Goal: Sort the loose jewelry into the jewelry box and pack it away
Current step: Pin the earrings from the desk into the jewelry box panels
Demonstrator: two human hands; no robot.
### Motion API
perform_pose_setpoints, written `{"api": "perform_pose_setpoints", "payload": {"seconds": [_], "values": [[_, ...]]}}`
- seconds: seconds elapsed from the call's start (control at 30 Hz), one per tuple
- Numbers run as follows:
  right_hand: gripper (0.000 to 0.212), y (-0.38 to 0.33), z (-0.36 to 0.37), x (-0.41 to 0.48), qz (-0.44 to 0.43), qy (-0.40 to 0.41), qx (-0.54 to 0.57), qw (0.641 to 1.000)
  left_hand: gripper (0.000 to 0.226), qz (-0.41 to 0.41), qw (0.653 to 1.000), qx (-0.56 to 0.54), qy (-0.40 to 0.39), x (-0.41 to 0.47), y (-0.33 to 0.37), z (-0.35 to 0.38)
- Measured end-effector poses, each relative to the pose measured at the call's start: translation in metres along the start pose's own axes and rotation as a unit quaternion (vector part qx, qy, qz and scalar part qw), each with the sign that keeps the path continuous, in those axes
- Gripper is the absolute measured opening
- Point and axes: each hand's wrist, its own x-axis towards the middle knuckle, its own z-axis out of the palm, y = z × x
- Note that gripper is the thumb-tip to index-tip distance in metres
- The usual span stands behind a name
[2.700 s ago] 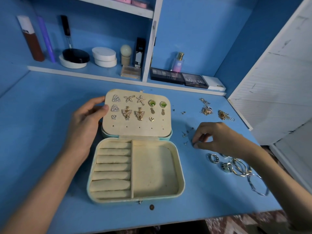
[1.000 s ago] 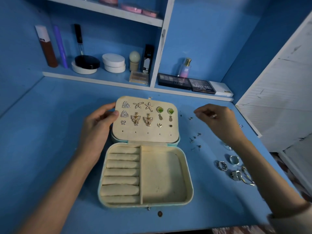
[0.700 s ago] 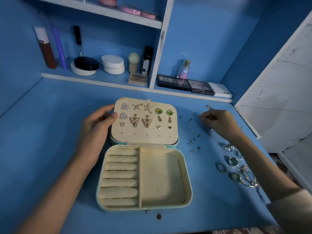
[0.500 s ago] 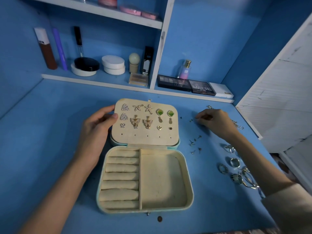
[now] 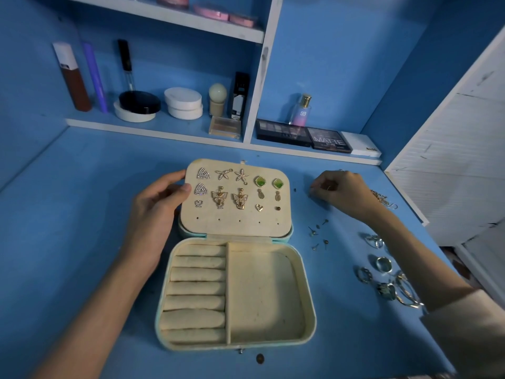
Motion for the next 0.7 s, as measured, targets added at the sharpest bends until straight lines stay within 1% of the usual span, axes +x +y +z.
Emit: {"api": "perform_pose_setpoints", "payload": {"seconds": [0.13,0.27,0.5,0.6,0.7], "values": [[0.01,-0.008,0.001,0.002,-0.001,-0.024,-0.053,0.998,0.03,-0.002,1.0,-0.005,0.002,0.0,-0.001,0.0],[0.009,-0.011,0.004,0.004,0.011,-0.026,-0.092,0.995,0.03,0.001,1.0,-0.001,0.004,0.001,-0.002,-0.001],[0.003,-0.012,0.009,0.002,0.008,-0.008,-0.082,0.997,0.03,-0.004,1.0,-0.007,0.006,0.002,-0.002,-0.001],[0.01,-0.01,0.007,-0.002,-0.029,0.009,-0.042,0.999,0.03,-0.004,1.0,-0.009,0.003,0.002,-0.003,-0.001],[0.012,-0.008,0.005,-0.011,-0.075,-0.01,-0.023,0.997,0.031,-0.003,1.0,-0.009,0.002,0.003,-0.003,-0.001]]}}
